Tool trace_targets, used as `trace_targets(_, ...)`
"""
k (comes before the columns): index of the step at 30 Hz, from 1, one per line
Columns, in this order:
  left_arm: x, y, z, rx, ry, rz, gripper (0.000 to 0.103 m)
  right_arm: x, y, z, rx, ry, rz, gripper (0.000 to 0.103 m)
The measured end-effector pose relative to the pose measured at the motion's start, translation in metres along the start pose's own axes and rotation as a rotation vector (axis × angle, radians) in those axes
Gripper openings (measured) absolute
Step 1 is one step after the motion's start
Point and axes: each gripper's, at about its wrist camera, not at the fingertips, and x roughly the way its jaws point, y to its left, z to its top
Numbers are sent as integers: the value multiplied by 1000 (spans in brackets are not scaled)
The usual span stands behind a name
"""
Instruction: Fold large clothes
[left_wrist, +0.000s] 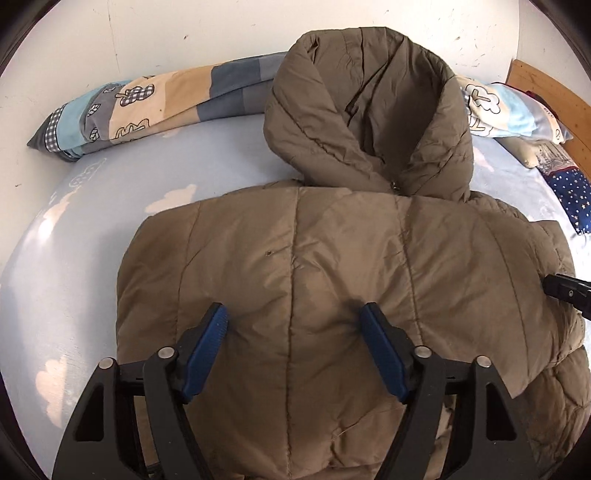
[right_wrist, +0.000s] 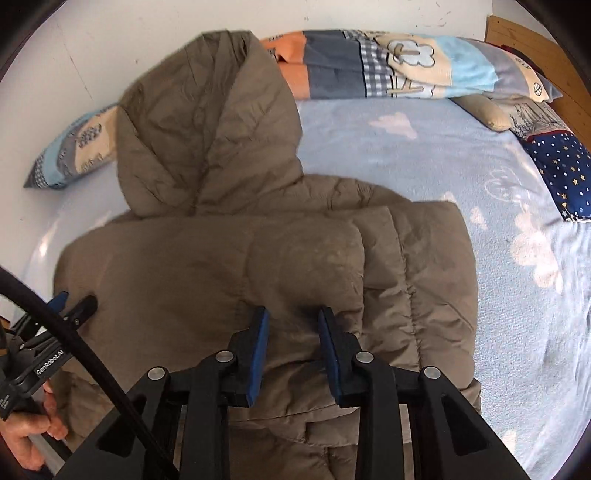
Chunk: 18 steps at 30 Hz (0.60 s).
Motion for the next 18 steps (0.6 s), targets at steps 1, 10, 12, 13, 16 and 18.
trace_targets(1, 2, 0, -1, 1, 6, 0, 77, 6, 2, 2, -3, 6, -7, 28)
trace_targets(10, 18, 0, -4, 16, 34, 20, 80, 32, 10, 1, -33, 59, -50, 28)
trace_targets(12, 19, 0, -4, 19, 35, 22, 80, 35, 9, 2, -36, 61, -52, 29)
trace_targets(13, 20, 0, -5, 20, 35, 24, 81, 36, 9, 2, -36, 61, -53, 29)
trace_targets(16, 20, -1, -5, 27, 32, 32, 81, 36, 10, 1, -41, 59, -58, 29)
trace_targets(18, 20, -1, -5, 28, 32, 32, 81, 36, 11, 1, -45, 56, -63, 29)
